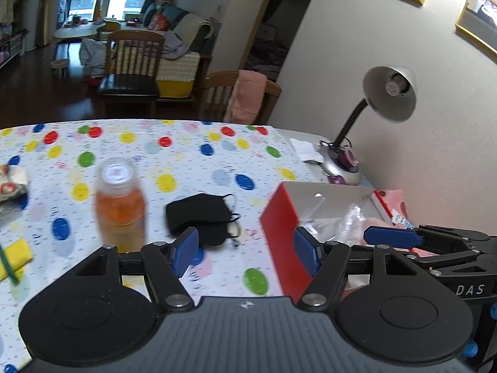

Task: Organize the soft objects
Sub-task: 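Withdraw both tools from the box toward the black mask and printed cloth bag, then grasp the black face mask with the right tool while the left tool grasps the printed cloth bag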

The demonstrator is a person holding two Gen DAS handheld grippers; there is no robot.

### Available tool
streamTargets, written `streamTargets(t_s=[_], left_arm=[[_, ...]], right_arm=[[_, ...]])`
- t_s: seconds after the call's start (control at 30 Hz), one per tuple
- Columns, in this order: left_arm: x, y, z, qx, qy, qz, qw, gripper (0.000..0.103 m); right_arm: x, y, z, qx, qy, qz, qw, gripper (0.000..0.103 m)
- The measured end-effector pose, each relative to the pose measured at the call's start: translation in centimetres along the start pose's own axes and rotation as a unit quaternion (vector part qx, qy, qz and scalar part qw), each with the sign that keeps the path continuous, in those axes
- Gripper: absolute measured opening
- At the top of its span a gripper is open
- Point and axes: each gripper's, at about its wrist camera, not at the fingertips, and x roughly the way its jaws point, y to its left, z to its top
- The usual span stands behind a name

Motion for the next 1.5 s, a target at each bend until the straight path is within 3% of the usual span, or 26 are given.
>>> streamTargets(t_s=[0.13, 0.6, 0.67, 0.7, 1.23, 1.5], left_arm=[[-1.6, 2.3, -0.9, -0.004, -0.008, 0.011, 0.9999, 0.079], [-4.4, 12.3, -3.5, -0.053, -0.026, 0.058, 0.9966, 0.089], [-4.5, 13.9, -3.6, -0.059, -0.028, 0.067, 0.9956, 0.101], [-4.5, 14.7, -3.6, -0.063, -0.030, 0.069, 0.9952, 0.103], [-5.3, 26.2, 0.1, -0.079, -0.054, 0.128, 0.9872, 0.103], [-2.5, 29.1, 3.1, -0.011, -0.013, 0.149, 0.9887, 0.103]], right_arm=[[1.2, 2.5, -0.2, -0.008, 0.003, 0.012, 1.000, 0.074], [6.6, 8.0, -0.5, -0.013, 0.027, 0.013, 0.999, 0.089], [7.6, 8.2, -0.5, -0.010, 0.032, 0.008, 0.999, 0.090], [8.1, 8.2, -0.4, -0.008, 0.034, 0.004, 0.999, 0.091], [16.5, 3.7, 2.2, 0.034, 0.043, -0.084, 0.995, 0.092], [20.1, 2.7, 2.2, -0.011, 0.074, -0.089, 0.993, 0.091]])
